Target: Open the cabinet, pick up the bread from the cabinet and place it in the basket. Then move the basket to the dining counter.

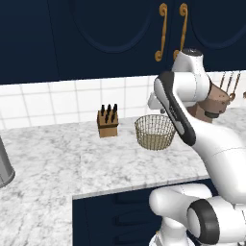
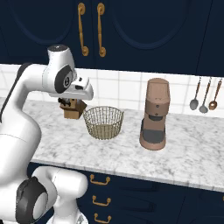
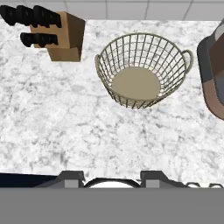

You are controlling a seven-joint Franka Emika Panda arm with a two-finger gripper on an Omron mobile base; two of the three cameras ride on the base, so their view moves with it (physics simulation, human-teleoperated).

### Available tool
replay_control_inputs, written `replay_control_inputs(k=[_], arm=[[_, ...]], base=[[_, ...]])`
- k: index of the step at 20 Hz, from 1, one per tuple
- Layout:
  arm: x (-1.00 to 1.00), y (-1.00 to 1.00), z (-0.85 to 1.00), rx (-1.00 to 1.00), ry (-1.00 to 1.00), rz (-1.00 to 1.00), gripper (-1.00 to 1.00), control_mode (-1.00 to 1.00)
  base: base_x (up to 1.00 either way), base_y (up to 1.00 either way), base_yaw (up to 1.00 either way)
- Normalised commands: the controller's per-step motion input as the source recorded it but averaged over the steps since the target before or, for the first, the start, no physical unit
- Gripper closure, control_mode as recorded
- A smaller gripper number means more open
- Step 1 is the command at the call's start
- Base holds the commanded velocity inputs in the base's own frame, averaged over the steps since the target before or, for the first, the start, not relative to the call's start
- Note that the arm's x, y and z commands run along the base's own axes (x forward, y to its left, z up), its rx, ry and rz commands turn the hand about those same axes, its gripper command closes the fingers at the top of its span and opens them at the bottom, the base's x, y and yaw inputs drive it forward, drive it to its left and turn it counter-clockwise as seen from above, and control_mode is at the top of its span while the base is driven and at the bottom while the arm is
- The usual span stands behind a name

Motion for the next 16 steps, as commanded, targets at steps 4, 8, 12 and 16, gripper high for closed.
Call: replay_control_inputs(k=[4, 8, 12, 16], arm=[[-0.28, 0.0, 0.0, 0.0, 0.0, 0.02, -1.0, -1.0], [-0.44, 0.09, 0.23, 0.0, -0.26, -0.01, -1.0, -1.0], [-0.32, 0.0, 0.71, 0.02, -0.35, 0.0, -1.0, -1.0], [-0.11, 0.0, 0.85, 0.05, -0.24, 0.0, -1.0, -1.0]], base=[[0.0, 0.0, 0.0], [0.0, 0.0, 0.0], [0.0, 0.0, 0.0], [0.0, 0.0, 0.0]])
